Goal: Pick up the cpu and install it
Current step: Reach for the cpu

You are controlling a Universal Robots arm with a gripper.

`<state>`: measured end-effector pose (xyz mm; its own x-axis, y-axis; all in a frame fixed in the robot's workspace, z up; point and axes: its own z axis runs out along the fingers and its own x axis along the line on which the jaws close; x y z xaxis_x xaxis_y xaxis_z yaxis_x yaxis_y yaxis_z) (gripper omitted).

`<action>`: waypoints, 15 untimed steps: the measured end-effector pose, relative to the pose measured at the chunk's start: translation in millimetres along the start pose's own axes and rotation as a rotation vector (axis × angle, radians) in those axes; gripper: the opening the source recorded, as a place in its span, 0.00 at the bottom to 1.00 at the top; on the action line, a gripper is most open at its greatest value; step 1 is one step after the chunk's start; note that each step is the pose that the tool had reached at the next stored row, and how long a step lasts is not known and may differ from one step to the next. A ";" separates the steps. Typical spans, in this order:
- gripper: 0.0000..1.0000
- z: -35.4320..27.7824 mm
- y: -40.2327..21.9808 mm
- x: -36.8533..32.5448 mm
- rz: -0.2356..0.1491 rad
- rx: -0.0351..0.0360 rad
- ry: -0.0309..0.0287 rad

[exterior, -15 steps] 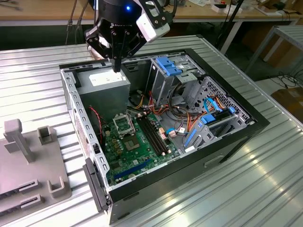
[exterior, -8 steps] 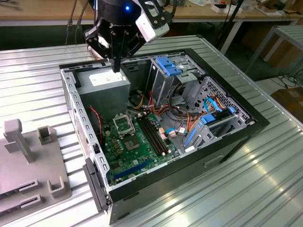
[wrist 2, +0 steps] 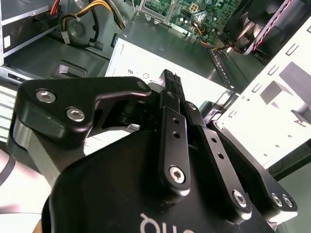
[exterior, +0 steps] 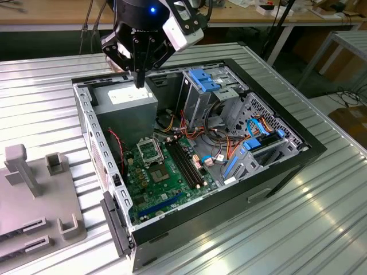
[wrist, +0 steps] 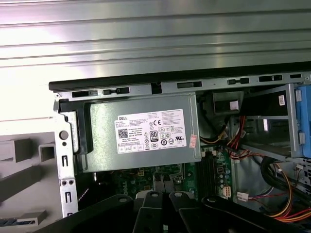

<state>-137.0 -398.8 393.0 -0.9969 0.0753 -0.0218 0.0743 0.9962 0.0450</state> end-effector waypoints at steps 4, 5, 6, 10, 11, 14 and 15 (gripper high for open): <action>0.11 0.0 -0.1 0.8 0.000 0.0000 0.0003; 0.11 0.1 -0.1 1.2 0.000 0.0000 0.0003; 0.11 0.1 -0.1 1.3 0.000 0.0000 0.0004; 0.11 0.1 -0.2 2.4 0.000 0.0001 0.0009; 0.11 0.1 -0.2 3.1 0.000 0.0001 0.0010; 0.11 0.1 -0.4 5.0 0.000 0.0001 0.0013; 0.11 0.1 -0.5 5.7 0.000 0.0001 0.0013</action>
<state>-142.7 -398.9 392.7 -0.9969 0.0753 -0.0205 0.0743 0.9962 0.0448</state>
